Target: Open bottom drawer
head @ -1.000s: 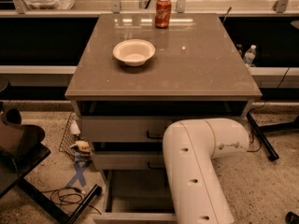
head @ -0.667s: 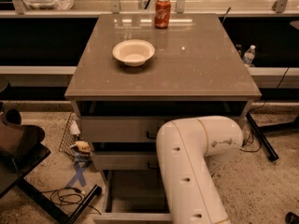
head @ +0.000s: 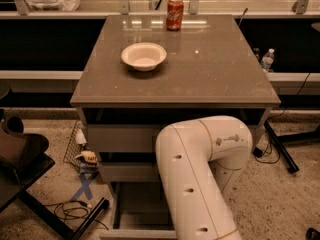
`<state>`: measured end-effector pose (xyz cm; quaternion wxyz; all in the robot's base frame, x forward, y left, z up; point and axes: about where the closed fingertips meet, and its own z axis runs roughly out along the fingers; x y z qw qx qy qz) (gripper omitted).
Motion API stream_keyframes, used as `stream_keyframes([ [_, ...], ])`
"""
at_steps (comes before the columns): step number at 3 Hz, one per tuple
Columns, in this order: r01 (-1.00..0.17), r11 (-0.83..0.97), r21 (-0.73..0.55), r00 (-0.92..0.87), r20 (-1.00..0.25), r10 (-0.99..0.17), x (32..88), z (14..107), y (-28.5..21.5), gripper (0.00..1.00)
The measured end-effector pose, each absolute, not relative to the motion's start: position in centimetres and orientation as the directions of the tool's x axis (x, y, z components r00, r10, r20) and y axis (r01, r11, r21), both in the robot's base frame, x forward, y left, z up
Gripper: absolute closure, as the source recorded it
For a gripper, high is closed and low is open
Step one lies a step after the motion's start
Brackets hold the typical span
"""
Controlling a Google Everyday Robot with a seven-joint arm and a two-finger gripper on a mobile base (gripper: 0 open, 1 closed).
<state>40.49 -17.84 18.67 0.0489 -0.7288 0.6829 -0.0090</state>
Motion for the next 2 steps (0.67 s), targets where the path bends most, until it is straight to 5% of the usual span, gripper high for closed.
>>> stream_keyframes([
  [2,-0.999,0.044,0.002,-0.044,-0.083,-0.996,33.6,18.6,-18.7,1.0],
])
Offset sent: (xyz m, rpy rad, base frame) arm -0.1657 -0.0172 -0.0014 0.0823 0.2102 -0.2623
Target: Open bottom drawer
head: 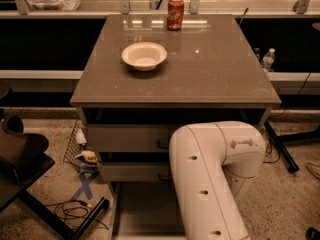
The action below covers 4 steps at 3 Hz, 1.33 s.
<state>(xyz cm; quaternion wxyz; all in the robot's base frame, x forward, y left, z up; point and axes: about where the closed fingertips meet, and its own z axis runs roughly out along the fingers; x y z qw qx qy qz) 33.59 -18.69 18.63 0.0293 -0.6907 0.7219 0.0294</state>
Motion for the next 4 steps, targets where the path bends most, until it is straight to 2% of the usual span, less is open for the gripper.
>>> stream_keyframes([
  [1,-0.999,0.044,0.002,-0.044,-0.083,-0.996,33.88,18.64,-18.69,1.0],
  [2,-0.999,0.044,0.003,-0.044,-0.083,-0.996,33.8,18.58,-18.67,0.82],
  [4,-0.999,0.044,0.007,-0.045,-0.084,-0.995,33.59,18.45,-18.63,0.2],
])
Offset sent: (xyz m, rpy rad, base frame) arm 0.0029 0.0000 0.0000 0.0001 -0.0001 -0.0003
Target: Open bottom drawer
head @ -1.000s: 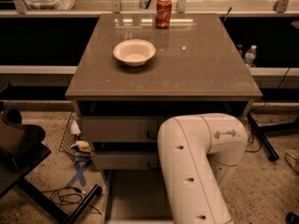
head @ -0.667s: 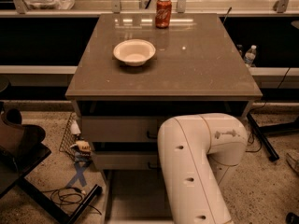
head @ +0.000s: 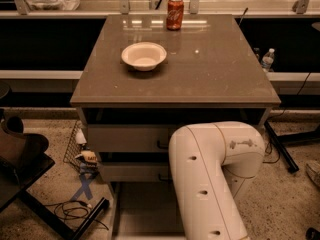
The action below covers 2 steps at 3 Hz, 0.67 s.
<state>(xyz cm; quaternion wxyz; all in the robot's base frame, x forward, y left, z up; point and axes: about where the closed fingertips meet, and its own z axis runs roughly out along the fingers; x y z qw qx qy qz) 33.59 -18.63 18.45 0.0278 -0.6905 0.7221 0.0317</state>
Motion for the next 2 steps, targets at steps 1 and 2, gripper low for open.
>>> stream_keyframes([
  [1,-0.999,0.044,0.008,-0.045,-0.084,-0.995,33.81,18.46,-18.62,0.0],
  [2,-0.999,0.044,0.008,-0.045,-0.084,-0.995,33.81,18.46,-18.62,0.0],
])
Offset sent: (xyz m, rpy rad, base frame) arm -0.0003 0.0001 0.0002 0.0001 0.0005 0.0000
